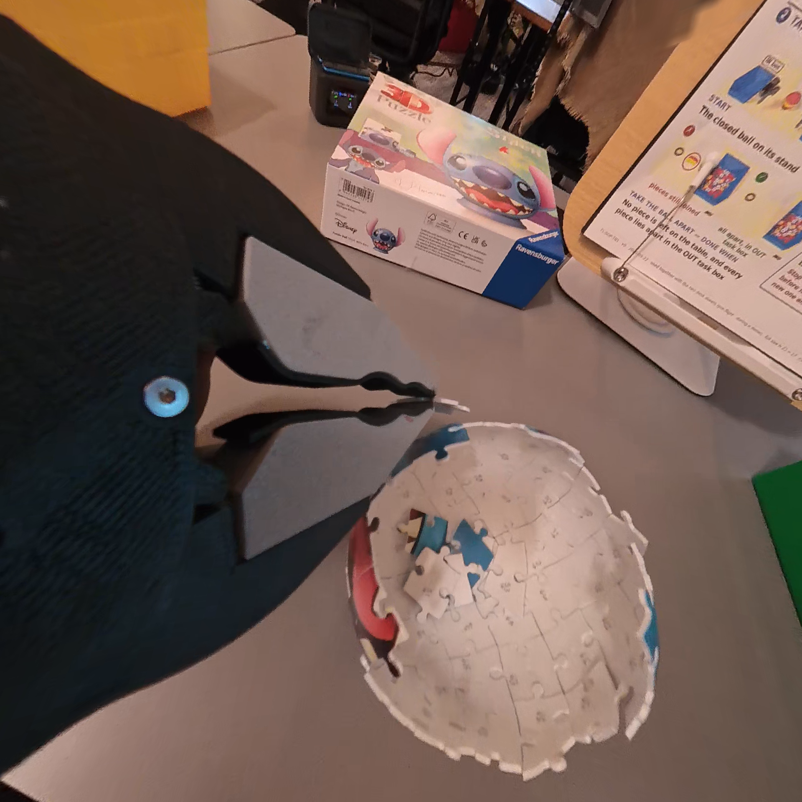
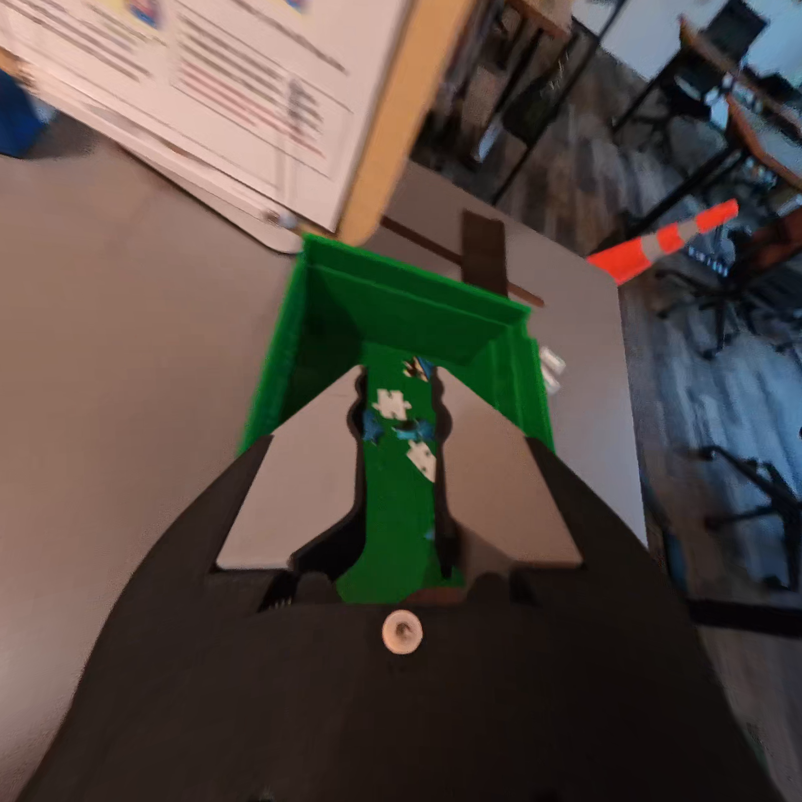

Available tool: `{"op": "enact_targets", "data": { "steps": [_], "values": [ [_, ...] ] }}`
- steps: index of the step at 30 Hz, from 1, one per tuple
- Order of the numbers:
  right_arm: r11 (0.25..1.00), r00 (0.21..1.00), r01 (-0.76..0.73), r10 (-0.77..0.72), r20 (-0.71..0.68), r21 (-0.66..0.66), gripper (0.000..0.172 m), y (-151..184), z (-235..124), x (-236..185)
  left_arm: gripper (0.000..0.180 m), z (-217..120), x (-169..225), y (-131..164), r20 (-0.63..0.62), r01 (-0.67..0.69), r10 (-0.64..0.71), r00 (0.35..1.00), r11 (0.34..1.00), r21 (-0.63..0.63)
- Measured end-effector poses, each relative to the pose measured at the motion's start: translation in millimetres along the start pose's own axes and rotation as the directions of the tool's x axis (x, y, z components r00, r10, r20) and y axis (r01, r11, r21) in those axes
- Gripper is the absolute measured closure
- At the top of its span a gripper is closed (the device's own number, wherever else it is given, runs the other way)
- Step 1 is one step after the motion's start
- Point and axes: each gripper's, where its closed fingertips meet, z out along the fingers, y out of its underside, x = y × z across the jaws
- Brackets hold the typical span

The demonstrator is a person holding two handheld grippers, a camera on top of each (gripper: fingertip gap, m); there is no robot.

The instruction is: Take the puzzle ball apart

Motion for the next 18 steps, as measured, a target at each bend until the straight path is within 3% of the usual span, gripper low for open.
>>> {"op": "enact_targets", "data": {
  "steps": [2,6,12,15,18],
  "values": [
    [0.991,0.995,-0.069,0.076,0.059,-0.114,0.133,38.9,16.7,20.8,0.18,-3.6,-3.9,0.6,0.016,0.019,-0.019,1.0,1.0,0.013],
    [0.937,0.988,-0.106,0.138,0.073,-0.332,0.134,110.2,57.6,44.1,0.18,-10.3,-10.0,4.4,-0.004,0.114,-0.114,0.993,0.992,0.054],
    [0.891,0.995,-0.001,0.048,0.092,-0.454,0.148,144.0,85.7,41.3,0.178,-9.6,-16.0,21.9,0.002,0.226,-0.226,0.974,0.974,0.01],
    [0.943,0.99,-0.027,0.07,0.119,-0.332,0.147,114.6,76.6,39.3,0.171,-8.8,-14.6,25.3,0.006,0.264,-0.264,0.964,0.964,-0.012],
    [0.995,0.922,-0.099,0.094,0.377,-0.007,0.139,41.7,31.6,-7.7,0.152,-8.5,-11.6,25.0,-0.026,0.334,-0.334,0.942,0.943,-0.015]
  ]
}}
